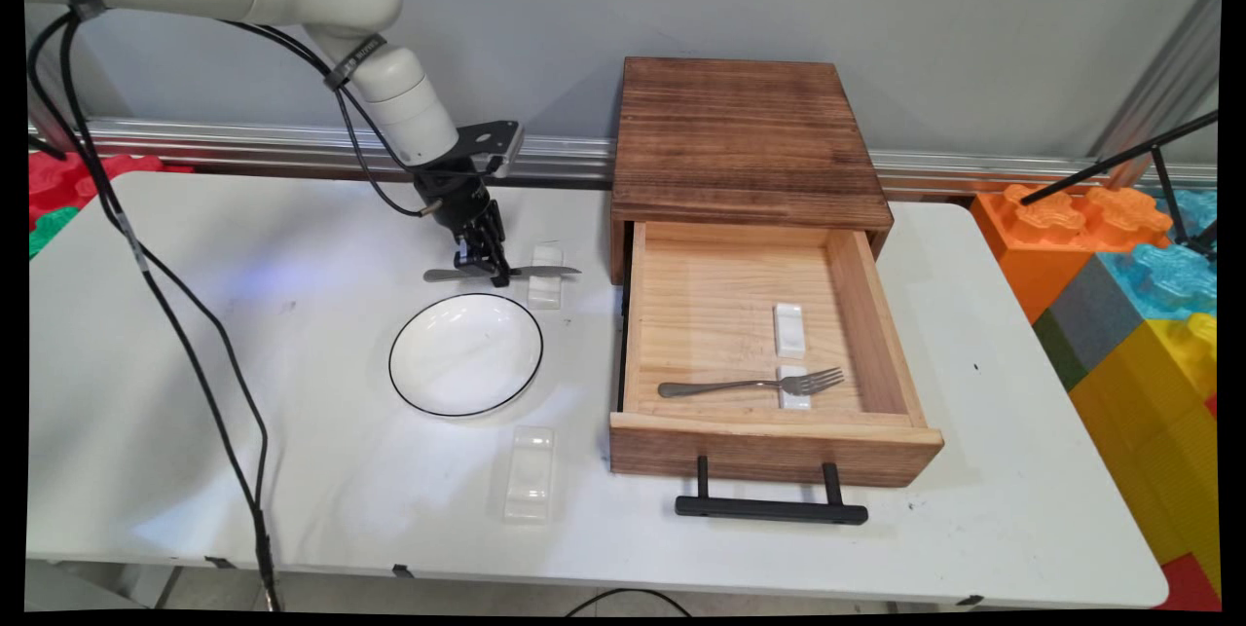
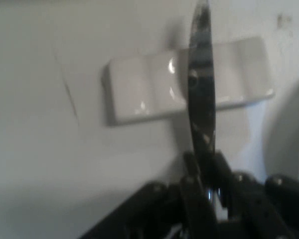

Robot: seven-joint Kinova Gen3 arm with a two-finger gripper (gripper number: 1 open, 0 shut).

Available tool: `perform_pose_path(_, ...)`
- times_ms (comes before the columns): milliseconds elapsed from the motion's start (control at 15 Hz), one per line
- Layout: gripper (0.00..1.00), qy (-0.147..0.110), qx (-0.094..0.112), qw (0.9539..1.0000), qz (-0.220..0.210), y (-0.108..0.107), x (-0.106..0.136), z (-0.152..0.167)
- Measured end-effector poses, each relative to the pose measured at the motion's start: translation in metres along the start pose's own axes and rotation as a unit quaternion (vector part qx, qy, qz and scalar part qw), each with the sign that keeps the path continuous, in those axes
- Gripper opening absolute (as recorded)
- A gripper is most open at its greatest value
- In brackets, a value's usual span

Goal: Place the picked object into the drawer

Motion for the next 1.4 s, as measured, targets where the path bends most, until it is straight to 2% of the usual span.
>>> perform_pose_path(400, 0.0, 0.005, 0.003, 1.0, 0.001, 0.005, -0.001, -0.012)
perform_pose_path(600, 0.0, 0.012, 0.01, 0.9999, -0.003, 0.005, 0.0, -0.028)
perform_pose_path(933, 0.0, 0.022, 0.025, 0.9994, -0.006, 0.006, 0.004, -0.071)
perform_pose_path(1400, 0.0, 0.034, 0.046, 0.9983, -0.011, 0.019, 0.017, -0.146)
